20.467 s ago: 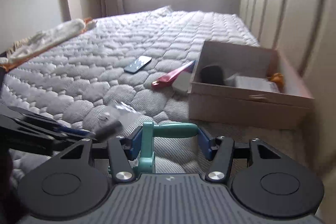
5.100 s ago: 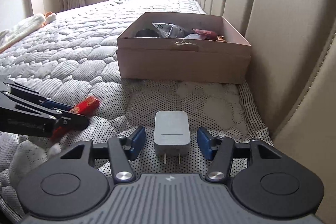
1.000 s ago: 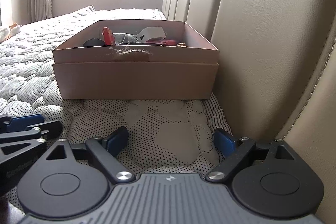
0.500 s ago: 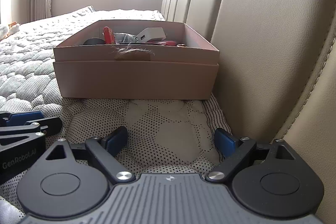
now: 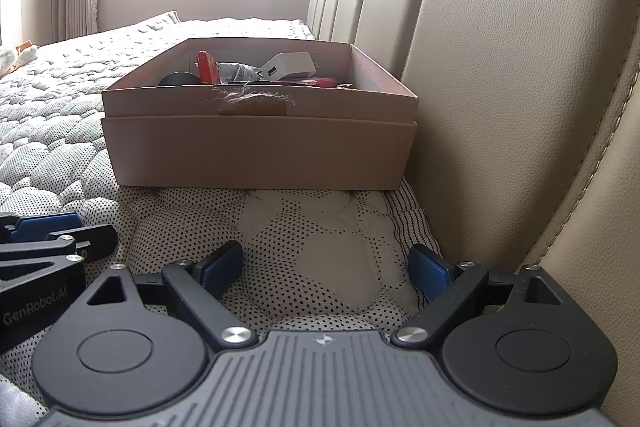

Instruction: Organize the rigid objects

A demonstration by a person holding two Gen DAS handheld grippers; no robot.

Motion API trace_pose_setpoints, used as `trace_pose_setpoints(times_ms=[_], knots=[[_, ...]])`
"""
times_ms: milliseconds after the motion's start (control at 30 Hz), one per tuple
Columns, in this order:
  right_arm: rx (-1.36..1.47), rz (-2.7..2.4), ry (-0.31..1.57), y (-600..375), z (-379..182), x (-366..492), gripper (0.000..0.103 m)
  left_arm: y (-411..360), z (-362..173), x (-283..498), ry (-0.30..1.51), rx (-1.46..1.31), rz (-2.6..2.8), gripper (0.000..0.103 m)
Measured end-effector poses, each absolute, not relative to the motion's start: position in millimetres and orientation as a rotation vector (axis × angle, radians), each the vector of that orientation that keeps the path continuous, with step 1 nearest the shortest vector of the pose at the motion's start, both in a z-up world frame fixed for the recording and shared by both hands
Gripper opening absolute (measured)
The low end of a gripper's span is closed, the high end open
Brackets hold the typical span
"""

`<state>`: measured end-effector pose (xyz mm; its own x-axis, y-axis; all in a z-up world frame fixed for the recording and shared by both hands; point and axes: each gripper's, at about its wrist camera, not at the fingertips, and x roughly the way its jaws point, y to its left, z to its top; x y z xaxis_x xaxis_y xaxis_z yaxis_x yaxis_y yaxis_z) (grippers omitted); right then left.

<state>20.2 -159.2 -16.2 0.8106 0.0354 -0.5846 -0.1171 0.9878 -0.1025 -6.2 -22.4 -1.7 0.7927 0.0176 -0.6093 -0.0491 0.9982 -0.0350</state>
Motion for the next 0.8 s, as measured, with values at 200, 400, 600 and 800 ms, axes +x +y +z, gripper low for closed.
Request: trace_pose_setpoints(times_ms=[200,400,600,800], knots=[[-0.136,0.082,0.621,-159.2,-16.3,20.1,0.090,-22.0,-1.7,-6.1,0.656,-0.053,0.035,0.031],[-0.136,0.082,0.621,-159.3,-16.3,20.1,0.090,-22.3,-1.7,-6.0,0.655,-0.052,0.036,0.031],[-0.136,0.082,0.621,-159.2,-16.3,20.1,0.090,-22.3,-1.7,-5.8,0.655,-0.054,0.035,0.031],[-0.136,0.082,0.621,-159.3,-16.2,19.8,0.090,-21.3,-1.6,-5.8,0.655,-0.057,0.034,0.031]])
